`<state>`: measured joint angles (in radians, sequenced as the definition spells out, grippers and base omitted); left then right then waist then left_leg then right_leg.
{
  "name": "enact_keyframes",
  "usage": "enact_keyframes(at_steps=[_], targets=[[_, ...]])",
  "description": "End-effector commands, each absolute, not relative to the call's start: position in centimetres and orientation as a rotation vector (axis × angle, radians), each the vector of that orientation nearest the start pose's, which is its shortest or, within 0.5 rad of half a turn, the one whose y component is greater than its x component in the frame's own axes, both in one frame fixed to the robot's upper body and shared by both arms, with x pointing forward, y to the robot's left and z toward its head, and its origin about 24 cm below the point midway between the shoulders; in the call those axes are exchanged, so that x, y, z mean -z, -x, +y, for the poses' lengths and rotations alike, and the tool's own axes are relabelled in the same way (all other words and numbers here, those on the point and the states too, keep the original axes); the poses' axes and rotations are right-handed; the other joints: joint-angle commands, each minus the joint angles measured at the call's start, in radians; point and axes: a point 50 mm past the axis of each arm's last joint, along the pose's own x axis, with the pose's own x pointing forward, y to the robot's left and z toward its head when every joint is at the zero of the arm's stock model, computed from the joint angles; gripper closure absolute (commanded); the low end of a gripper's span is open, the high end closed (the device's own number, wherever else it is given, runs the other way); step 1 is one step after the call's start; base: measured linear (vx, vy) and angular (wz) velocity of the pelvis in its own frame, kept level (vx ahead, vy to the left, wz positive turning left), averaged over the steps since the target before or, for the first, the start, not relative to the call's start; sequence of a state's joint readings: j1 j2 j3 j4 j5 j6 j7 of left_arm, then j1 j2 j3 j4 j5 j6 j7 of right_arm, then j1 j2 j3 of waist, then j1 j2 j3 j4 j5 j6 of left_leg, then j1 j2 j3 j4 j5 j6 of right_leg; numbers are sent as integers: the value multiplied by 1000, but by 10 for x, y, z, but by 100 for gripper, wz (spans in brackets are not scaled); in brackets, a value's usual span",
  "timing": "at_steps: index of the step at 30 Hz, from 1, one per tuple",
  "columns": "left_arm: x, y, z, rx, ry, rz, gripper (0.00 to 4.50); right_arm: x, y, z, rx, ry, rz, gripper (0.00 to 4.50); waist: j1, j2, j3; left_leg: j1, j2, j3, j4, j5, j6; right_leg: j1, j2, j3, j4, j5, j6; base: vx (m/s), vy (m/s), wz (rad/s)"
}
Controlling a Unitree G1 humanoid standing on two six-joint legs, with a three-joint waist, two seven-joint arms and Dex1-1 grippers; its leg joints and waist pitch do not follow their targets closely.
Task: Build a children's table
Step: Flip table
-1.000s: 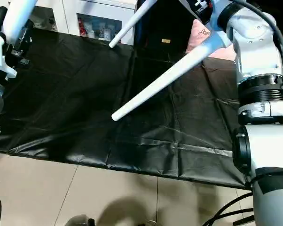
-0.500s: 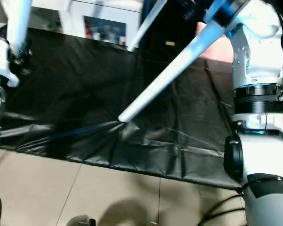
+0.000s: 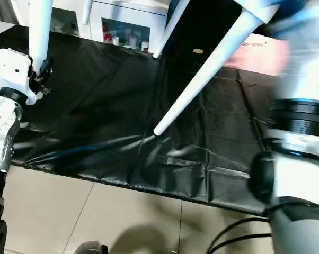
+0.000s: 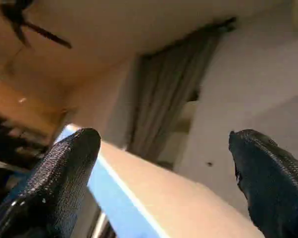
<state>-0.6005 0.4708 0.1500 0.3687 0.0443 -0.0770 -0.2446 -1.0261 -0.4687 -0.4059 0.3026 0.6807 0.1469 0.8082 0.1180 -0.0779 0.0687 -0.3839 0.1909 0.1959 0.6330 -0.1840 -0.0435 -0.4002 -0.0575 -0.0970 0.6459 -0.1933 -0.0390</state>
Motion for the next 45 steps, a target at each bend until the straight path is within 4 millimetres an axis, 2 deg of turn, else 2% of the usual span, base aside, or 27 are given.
enact_keyframes(at_steps=[1,4,6,9,10,12,13,14,15,18,21,22,23,26,31,36,41,44,45], targets=[[-185,-350,233,109,-511,-316,296,-329,-321,-233,-713,-213,-884,0,-5,20,-74,29,51,-32,-83,-214,-33,43,-99,69,-89,-227,-110,0,0,0],[-181,-350,234,112,-519,-307,296,-313,-318,-245,-662,-268,-861,0,-6,22,-78,29,51,-33,-82,-205,-35,42,-99,66,-89,-233,-111,0,0,0],[-178,-350,235,115,-524,-299,296,-288,-313,-254,-674,-318,-799,0,-4,23,-77,31,52,-32,-82,-206,-29,41,-98,66,-93,-236,-110,0,0,0],[-176,-350,235,117,-524,-296,296,-270,-311,-258,-695,-363,-747,0,-7,23,-77,29,52,-33,-84,-209,-24,42,-97,65,-94,-237,-110,0,0,0],[-175,-351,235,120,-526,-292,296,-246,-310,-263,-691,-421,-686,0,-6,22,-78,29,53,-34,-84,-211,-25,43,-99,64,-95,-239,-110,0,0,0],[-174,-351,236,122,-528,-290,296,-227,-311,-265,-662,-449,-628,0,-5,23,-77,30,52,-34,-84,-218,-22,42,-100,64,-99,-253,-112,0,0,0],[-174,-351,236,122,-528,-290,296,-227,-311,-265,-662,-449,-628,0,-5,22,-78,30,52,-34,-84,-219,-23,42,-101,63,-99,-256,-112,0,0,0],[-173,-350,237,123,-530,-287,296,-208,-312,-264,-632,-451,-561,0,-5,22,-79,29,53,-35,-83,-219,-27,42,-102,62,-98,-265,-115,0,0,0],[-173,-350,237,123,-530,-287,296,-208,-312,-264,-632,-451,-561,0,-4,24,-78,29,53,-35,-83,-220,-29,41,-102,63,-99,-266,-115,0,0,0],[-172,-351,238,127,-533,-280,296,-175,-316,-259,-593,-456,-434,0,-5,26,-74,32,53,-36,-85,-247,-36,37,-104,62,-106,-306,-110,0,0,0],[-171,-351,238,129,-535,-278,296,-164,-320,-256,-566,-471,-389,0,-8,24,-74,30,53,-37,-85,-254,-38,38,-105,62,-105,-313,-112,0,0,0],[-170,-351,238,131,-537,-276,296,-156,-324,-254,-546,-476,-348,0,-9,25,-74,31,54,-38,-86,-252,-42,37,-105,62,-105,-316,-115,0,0,0],[-169,-351,238,134,-539,-273,296,-139,-333,-245,-509,-460,-254,0,-9,28,-74,32,54,-38,-86,-253,-44,37,-106,62,-105,-315,-117,0,0,0],[-167,-351,238,139,-540,-267,296,-129,-343,-233,-510,-442,-196,0,-13,28,-74,33,52,-37,-85,-268,-54,34,-106,63,-104,-314,-127,0,0,0],[-165,-352,238,144,-539,-260,296,-126,-358,-215,-535,-443,-164,0,-13,33,-76,35,58,-37,-86,-260,-58,34,-105,65,-94,-253,-151,0,0,0],[-159,-353,235,167,-533,-245,296,-124,-378,-198,-510,-414,-125,0,-12,33,-77,36,59,-35,-86,-254,-65,34,-107,66,-88,-239,-163,0,0,0],[-155,-353,233,187,-532,-233,296,-130,-383,-185,-570,-424,-143,0,-11,34,-77,34,60,-35,-88,-261,-59,36,-109,67,-87,-225,-168,0,0,0],[-151,-354,230,203,-527,-216,296,-136,-382,-176,-662,-433,-180,0,-11,34,-76,34,62,-36,-90,-275,-55,37,-109,68,-87,-233,-164,0,0,0],[-146,-354,228,217,-524,-202,296,-139,-380,-172,-724,-431,-202,0,-9,37,-75,36,62,-36,-90,-281,-55,36,-110,68,-90,-241,-162,0,0,0]])
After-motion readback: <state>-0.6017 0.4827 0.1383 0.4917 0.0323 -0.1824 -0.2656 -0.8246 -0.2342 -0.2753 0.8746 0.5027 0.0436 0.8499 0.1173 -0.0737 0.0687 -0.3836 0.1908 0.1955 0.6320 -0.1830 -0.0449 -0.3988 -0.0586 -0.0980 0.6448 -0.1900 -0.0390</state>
